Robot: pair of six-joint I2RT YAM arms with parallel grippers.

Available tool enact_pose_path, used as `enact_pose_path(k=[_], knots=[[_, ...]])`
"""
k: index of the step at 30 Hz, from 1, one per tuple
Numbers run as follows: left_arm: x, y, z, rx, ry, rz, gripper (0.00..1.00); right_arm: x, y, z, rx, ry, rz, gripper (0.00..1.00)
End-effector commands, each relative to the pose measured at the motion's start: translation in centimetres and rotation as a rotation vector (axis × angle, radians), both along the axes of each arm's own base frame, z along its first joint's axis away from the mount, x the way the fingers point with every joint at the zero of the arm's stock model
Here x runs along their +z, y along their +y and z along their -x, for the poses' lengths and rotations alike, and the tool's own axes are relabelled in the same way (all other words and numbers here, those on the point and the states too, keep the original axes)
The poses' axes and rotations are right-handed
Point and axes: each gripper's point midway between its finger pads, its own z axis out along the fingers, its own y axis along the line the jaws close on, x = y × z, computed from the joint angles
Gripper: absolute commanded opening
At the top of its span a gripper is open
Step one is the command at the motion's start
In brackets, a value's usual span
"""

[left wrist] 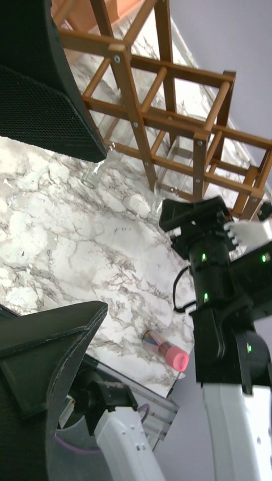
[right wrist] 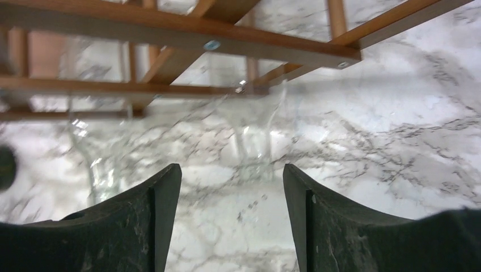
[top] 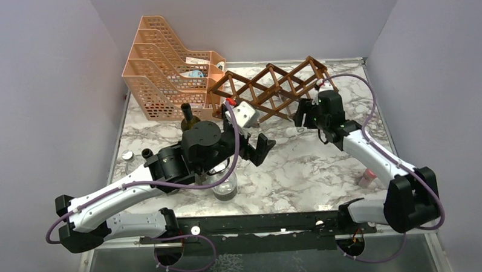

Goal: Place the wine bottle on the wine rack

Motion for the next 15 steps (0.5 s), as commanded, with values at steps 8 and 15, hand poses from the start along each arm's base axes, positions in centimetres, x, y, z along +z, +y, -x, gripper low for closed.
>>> enact_pose_path(k=[8,15], knots=[[6.1,5.0,-1.5,0.172,-0.141,0.089,0.99,4.8,5.7,7.5,0.374,0.061,-0.194,0.67],[8.4,7.2,-1.6,0.216,-0.204,0.098,0.99,8.8,11.6,9.8,0.554,-0.018,-0.185,0.67]])
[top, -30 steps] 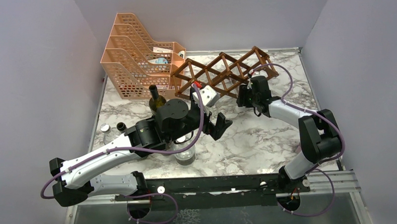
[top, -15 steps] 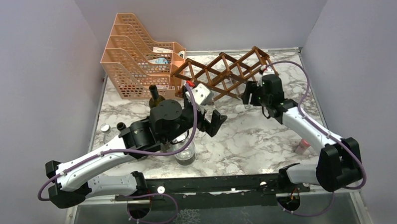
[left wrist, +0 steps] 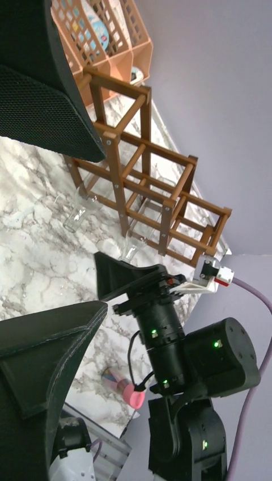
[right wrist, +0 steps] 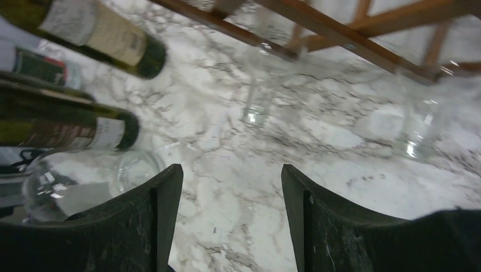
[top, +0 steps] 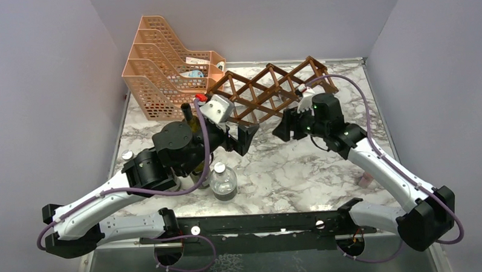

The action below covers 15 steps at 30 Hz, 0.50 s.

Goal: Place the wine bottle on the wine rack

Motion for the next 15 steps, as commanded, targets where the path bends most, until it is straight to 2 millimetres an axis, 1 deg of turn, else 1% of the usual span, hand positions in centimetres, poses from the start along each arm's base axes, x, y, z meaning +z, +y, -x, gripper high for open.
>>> enact_pose_path(k=[1,5,8,11,15], knots=[[3.9,2.6,-0.2,0.059,-0.088,0.028,0.99,3.6,4.4,1.8,0.145,-0.067,-0.032,0.67],[7.0,4.9,-0.1,0.101,-0.141,0.053,0.99,5.8,9.2,3.5,0.237,-0.133,-0.049,0.68],[8.5,6.3,0.2,0.123,-0.163,0.088,0.99,7.6,12.5,4.4,0.301,-0.187,-0.073,0.68],[9.4,7.5,0.3,0.15,-0.173,0.113,0.99,9.4,15.3,5.2,0.366,-0.263,-0.095,0.7],[10.2,9.0,0.4,0.182,-0.176,0.147,0.99,11.0,19.3,6.6,0.47,-0.36,-0.101,0.72]])
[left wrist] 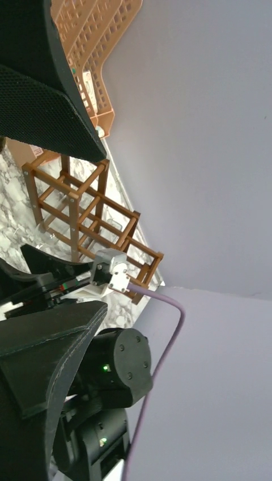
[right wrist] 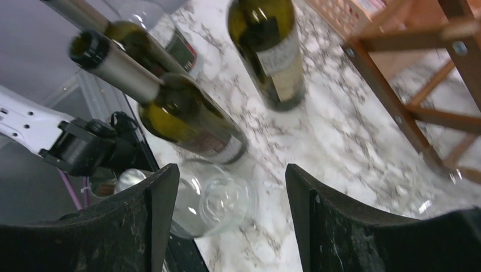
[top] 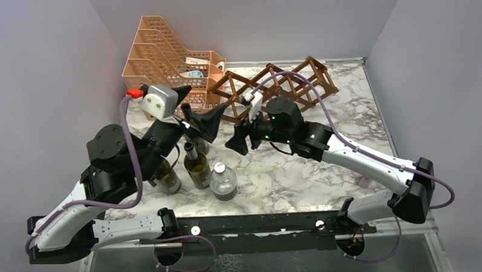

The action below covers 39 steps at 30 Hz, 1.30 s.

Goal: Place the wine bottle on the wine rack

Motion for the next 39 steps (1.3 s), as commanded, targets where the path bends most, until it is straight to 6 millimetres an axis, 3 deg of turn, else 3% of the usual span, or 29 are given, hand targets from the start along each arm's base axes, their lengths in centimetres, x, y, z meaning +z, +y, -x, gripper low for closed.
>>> enact_pose_path(k=[1,7,12,19,28,39], knots=[[1.3,2.5,-0.2,0.074,-0.014,0.034,0.99,3.9,4.1,0.1,0.066,-0.179,-0.069,0.72],[1.7,4.3,-0.2,0.126,-0.011,0.069,0.99,4.8,8.9,1.6,0.168,-0.268,-0.104,0.75],[2.0,6.6,-0.2,0.186,-0.007,0.103,0.99,4.3,12.1,1.9,0.207,-0.295,-0.093,0.77],[2.0,8.9,0.2,0.221,0.0,0.156,0.99,3.0,14.9,2.0,0.233,-0.314,-0.076,0.73],[1.4,8.8,0.3,0.215,0.01,0.158,0.99,2.8,15.0,0.7,0.163,-0.376,-0.061,0.41],[0.7,8.0,0.0,0.212,0.021,0.141,0.99,6.8,11.2,-1.4,-0.054,-0.488,-0.131,0.12]])
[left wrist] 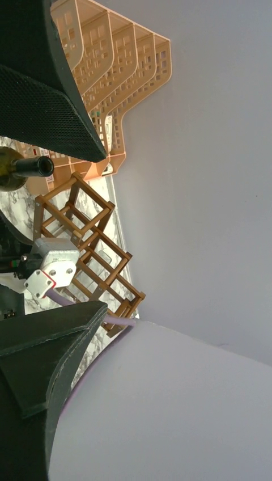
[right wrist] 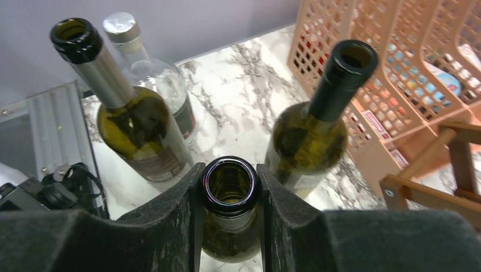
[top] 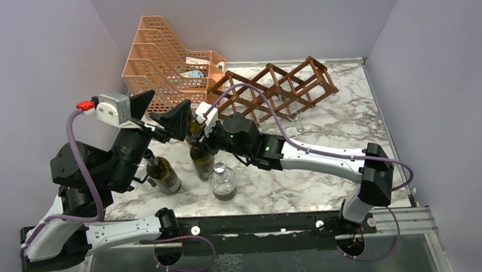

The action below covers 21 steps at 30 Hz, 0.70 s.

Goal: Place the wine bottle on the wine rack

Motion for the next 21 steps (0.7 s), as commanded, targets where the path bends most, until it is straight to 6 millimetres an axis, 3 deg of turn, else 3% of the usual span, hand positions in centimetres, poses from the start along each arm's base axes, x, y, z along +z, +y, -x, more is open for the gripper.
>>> enact_pose_path(k=[1,9,21], knots=[[-0.5,-0.3,-0.4,0.018,0.018,-0.006,0.99,5.7,-2.7,-1.5,-0.141,-0.106,-0.14,0.11],[-1.7,-1.2,-0.7,0.012,0.037,-0.023,0.99,4.9,-7.7,-1.7,-0.269,-0.09,-0.117,0.04],[-10.2,-5.8,-2.9,0.028,0.12,-0.21,0.99,2.3,-16.6,0.1,-0.43,0.043,-0.097,0.01]])
